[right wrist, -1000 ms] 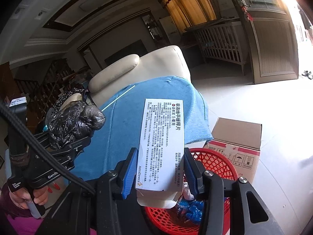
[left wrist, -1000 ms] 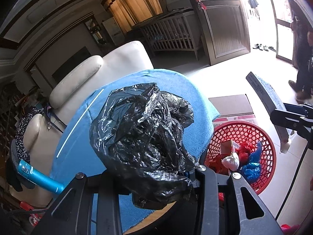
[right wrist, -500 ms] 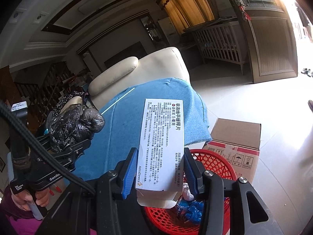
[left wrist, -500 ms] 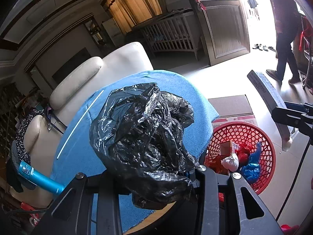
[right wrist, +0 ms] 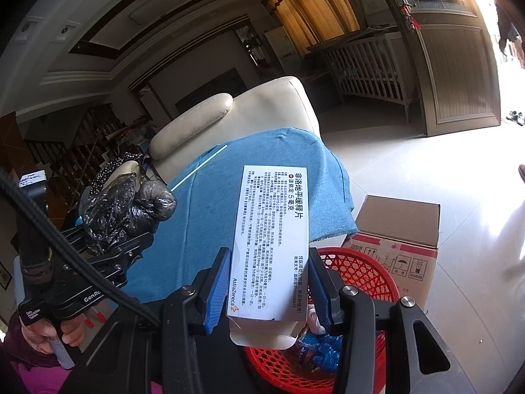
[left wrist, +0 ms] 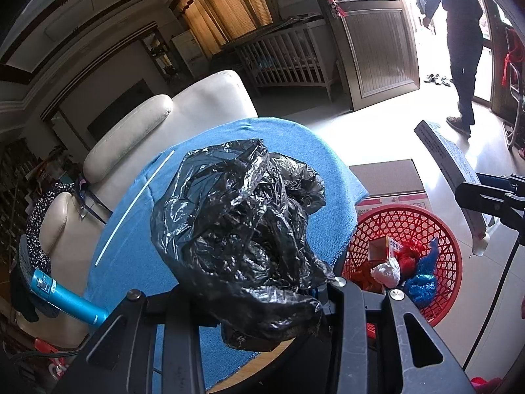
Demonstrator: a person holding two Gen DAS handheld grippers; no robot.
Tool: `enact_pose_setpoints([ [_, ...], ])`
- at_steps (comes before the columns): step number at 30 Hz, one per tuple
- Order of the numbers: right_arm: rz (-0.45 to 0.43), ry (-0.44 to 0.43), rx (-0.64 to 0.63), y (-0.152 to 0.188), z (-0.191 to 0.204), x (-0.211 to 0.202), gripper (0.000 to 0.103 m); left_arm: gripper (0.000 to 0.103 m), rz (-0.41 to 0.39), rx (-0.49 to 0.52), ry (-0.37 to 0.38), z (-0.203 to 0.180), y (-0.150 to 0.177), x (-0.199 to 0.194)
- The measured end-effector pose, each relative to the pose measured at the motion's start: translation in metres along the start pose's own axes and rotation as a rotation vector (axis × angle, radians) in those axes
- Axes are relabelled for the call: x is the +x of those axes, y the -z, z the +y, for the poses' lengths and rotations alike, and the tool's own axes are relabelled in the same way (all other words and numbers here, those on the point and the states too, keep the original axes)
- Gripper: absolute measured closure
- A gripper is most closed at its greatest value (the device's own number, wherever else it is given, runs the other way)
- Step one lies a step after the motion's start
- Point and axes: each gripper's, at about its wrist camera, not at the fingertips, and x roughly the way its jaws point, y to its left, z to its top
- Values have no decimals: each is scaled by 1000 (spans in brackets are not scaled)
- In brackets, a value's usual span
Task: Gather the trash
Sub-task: 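Hold the black bag and white box above the red basket with both grippers, then open both grippers to drop the white box and black bag into the basket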
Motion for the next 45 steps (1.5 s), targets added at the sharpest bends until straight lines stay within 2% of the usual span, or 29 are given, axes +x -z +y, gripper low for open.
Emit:
enact_pose_setpoints([
  [20,2,-9,25,-1,-5,-4,55,62,5,30,21,-7,-4,0],
  [24,14,-10,37,0,-9,-3,55,62,20,42,69,-12,-5,0],
  [30,33,-12,81,0,-21,0,54,62,70,46,230,-21,-7,8],
  [33,44,-6,105,1,-27,2,54,62,100,57,283,-29,-8,15],
  [39,56,-6,122,3,-33,5,53,62,114,80,308,-39,-11,25],
  [45,53,-19,149,7,-39,11,53,60,89,99,323,-43,-9,25],
])
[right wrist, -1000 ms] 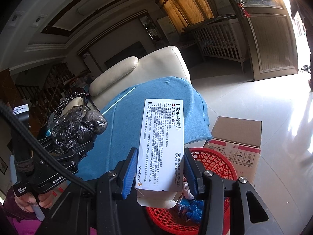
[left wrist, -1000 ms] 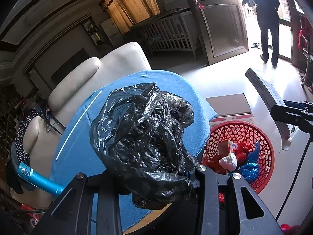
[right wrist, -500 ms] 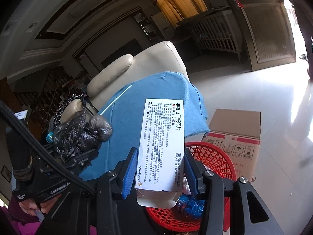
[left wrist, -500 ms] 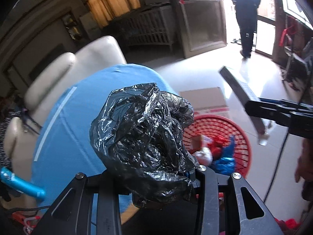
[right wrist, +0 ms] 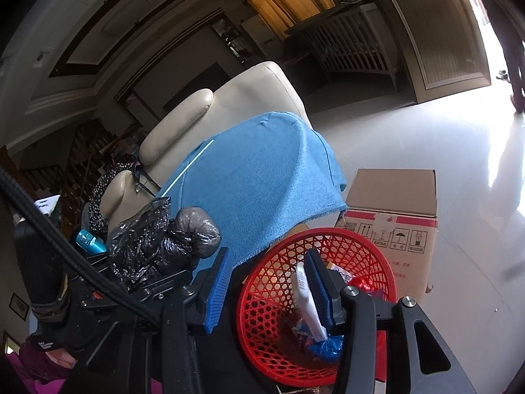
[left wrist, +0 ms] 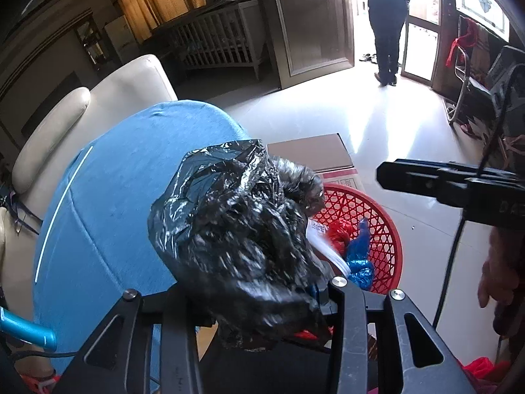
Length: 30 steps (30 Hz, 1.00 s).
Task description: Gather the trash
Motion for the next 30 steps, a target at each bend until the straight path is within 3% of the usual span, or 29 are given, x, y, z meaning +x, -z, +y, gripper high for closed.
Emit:
enact_pose_setpoints([
  [3,17,15,25,4,-8,12,53,53,-8,4,-17,2,4,-1],
  [7,52,16,68,7,-16,23,53,36,-59,-22,-81,15,5,-12],
  [12,37,14,18,5,3,20,53,35,-125,-47,-128,26,9,-31],
  [18,26,12,-82,-3,46,18,53,29,-207,-97,-217,49,19,-62],
  [20,17,9,-121,-6,64,18,53,23,-237,-135,-247,62,24,-75],
  [24,-4,13,-221,-9,107,17,52,21,-287,-241,-320,99,38,-103],
  [30,-74,24,-361,-4,176,15,47,11,-302,-385,-479,150,68,-131],
])
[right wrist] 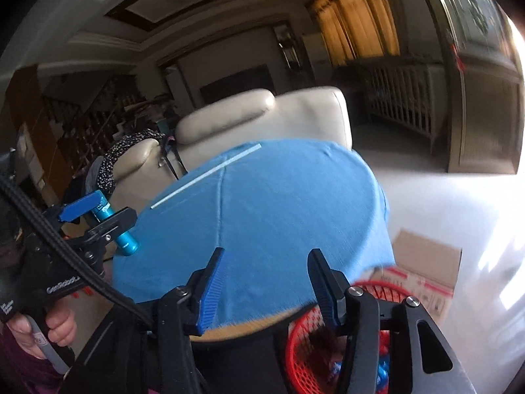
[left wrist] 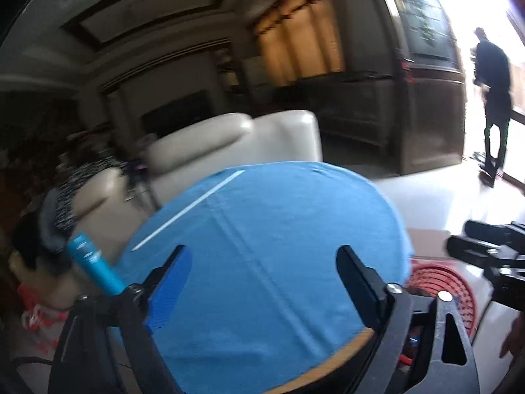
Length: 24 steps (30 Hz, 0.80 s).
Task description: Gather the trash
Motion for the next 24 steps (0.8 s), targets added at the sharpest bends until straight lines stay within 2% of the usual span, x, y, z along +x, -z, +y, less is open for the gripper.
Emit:
enact_pose_setpoints([
  [2,-33,6,-25,-5,20,-2,44,11,-1,-41,-59,23,3,-2],
  [11,-129,17,-150,-21,111,-8,34,9,-20,-183,-232,104,22,-19],
  [16,-131,-26,-164,-23,143,-5,34,9,-26,-219,-303,132,34,-23],
  [24,-125,-76,-200,-20,175,2,34,9,-26,-250,-361,162,51,-39],
])
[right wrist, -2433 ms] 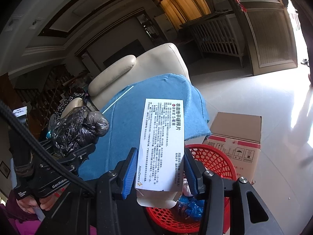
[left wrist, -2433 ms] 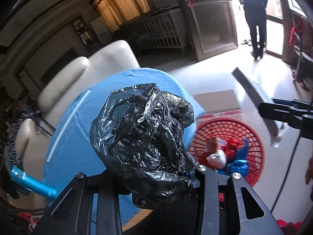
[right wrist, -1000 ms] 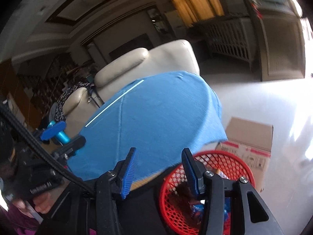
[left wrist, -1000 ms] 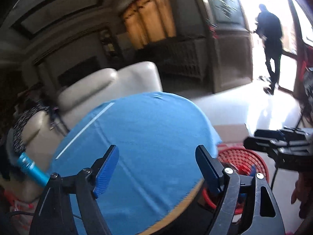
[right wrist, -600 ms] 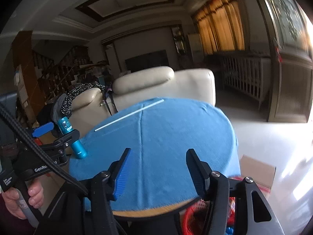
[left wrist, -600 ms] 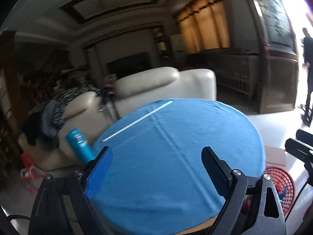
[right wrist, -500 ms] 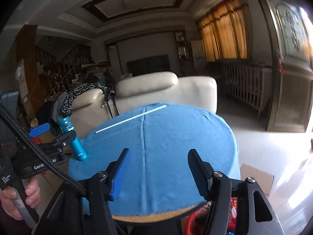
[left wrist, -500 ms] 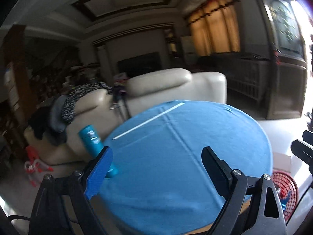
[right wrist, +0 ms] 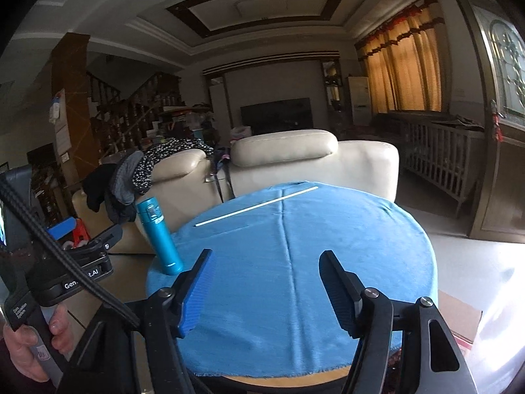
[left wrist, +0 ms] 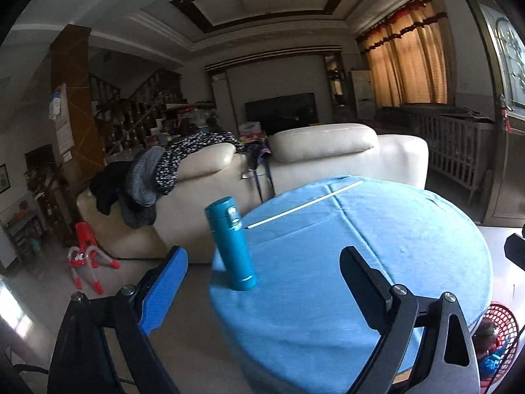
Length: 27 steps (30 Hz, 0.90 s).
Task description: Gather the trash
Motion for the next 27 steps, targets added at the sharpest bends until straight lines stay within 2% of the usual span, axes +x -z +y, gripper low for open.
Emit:
enact_pose_setpoints([
  [9,-36,9,9,1,14,1,34,9,-7,-3,-57,12,5,-5],
  [20,18,21,14,8,16,15,34,9,9,-15,-31,16,6,-7],
  [27,40,31,4,8,11,28,34,9,33,-22,-7,13,4,6],
])
